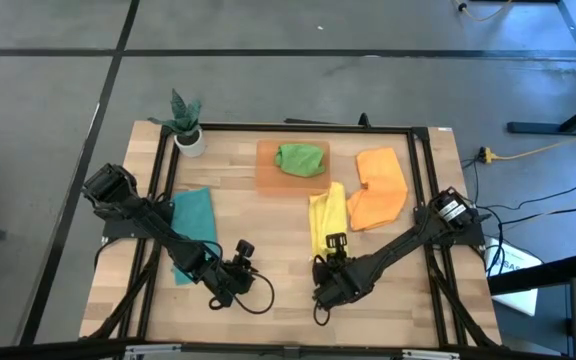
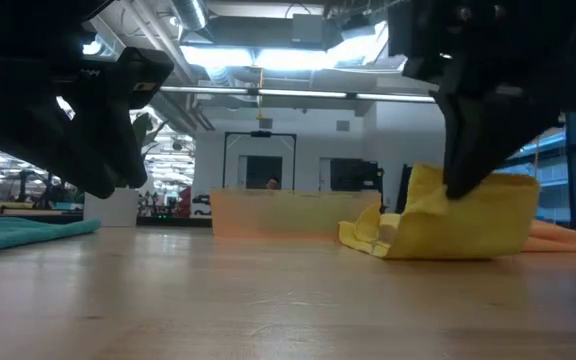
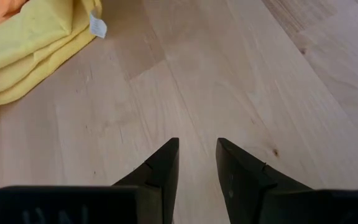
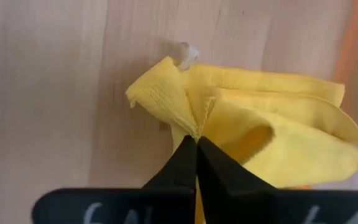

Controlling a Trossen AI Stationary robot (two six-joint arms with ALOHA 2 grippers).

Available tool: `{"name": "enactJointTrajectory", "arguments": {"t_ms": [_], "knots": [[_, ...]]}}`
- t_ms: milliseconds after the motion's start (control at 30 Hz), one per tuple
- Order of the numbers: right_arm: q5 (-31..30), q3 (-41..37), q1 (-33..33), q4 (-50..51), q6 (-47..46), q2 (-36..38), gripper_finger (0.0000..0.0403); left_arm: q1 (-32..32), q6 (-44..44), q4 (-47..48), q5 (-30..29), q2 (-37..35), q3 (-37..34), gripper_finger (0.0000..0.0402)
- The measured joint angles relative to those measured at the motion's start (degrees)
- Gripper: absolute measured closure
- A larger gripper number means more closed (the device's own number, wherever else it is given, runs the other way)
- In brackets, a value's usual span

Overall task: Roll microfiber towels into tight, uniform cylinder then place into a basket
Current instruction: Roll the yellow microfiber cloth

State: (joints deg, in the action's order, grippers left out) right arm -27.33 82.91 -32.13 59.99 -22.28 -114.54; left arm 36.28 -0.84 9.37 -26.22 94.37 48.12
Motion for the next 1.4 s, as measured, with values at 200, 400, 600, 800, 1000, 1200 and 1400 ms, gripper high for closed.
{"name": "enactJointTrajectory", "arguments": {"t_ms": [200, 400, 600, 800, 1000, 1200, 1400], "knots": [[-1.41, 1.19, 1.82, 2.05, 0.28, 1.54, 0.0399, 0.0, 0.0, 0.0, 0.0, 0.0, 0.0, 0.0303], [-1.52, -1.61, 5.24, -0.89, 1.55, 1.79, 0.0399, 0.0, -0.02, -0.01, 0.26, 0.0, 0.0, 0.0303], [-1.13, -6.48, 8.12, -3.15, 3.02, 1.79, 0.0399, -0.01, -0.26, -0.02, 0.35, 0.0, 0.0, 0.0303], [-1.04, -8.78, 9.75, -6.23, 3.37, 1.79, 0.0398, 0.0, -0.07, -0.02, 0.39, 0.0, 0.0, 0.0303], [-0.63, -9.37, 11.05, -6.96, 3.29, 1.79, 0.0376, -0.05, -0.04, -0.02, 0.39, 0.0, 0.0, 0.0303], [-0.48, -9.37, 11.99, -8.37, 3.29, 1.79, 0.036, -0.05, -0.04, -0.03, 0.39, 0.0, 0.0, 0.0303], [-2.33, -9.37, 12.23, -8.51, 3.37, 1.79, 0.0324, -0.05, -0.04, -0.04, 0.39, 0.0, 0.0, 0.0303]]}}
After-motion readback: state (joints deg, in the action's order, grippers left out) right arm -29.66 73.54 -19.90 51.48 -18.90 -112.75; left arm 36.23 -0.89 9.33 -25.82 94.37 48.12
